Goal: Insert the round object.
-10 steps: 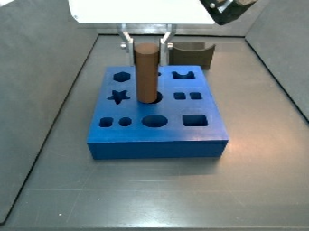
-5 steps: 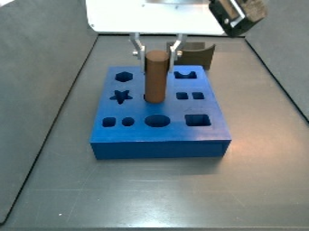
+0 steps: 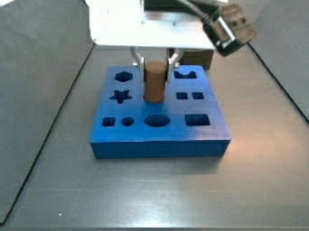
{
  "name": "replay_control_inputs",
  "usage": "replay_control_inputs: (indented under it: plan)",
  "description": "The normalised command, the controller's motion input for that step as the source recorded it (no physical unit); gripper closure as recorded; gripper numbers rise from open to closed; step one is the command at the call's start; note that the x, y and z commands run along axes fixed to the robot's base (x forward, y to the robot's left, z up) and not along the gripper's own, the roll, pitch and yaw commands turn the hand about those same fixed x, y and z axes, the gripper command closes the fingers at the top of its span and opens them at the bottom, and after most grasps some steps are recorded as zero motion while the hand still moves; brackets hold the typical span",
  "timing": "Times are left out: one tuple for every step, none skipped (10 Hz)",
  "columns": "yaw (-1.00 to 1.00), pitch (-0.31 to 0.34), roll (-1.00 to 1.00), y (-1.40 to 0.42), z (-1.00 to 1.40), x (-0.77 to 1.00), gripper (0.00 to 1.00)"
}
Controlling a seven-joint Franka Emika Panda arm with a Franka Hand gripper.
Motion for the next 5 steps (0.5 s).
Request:
replay_control_inputs:
  plan:
    - [-0.06,0.0,0.17,0.0,-0.24,0.0,1.0]
    - [-0.06,-0.026,0.17,0.0,-0.36,-0.01,1.0]
    - [-0.05,-0.103,0.09,0.0,-0.37,-0.03,1.0]
    - [-0.01,-0.066,-0.01,0.0,0.0,0.0,1.0]
    - [0.0,0.0,0.0,0.0,0.0,0.0,1.0]
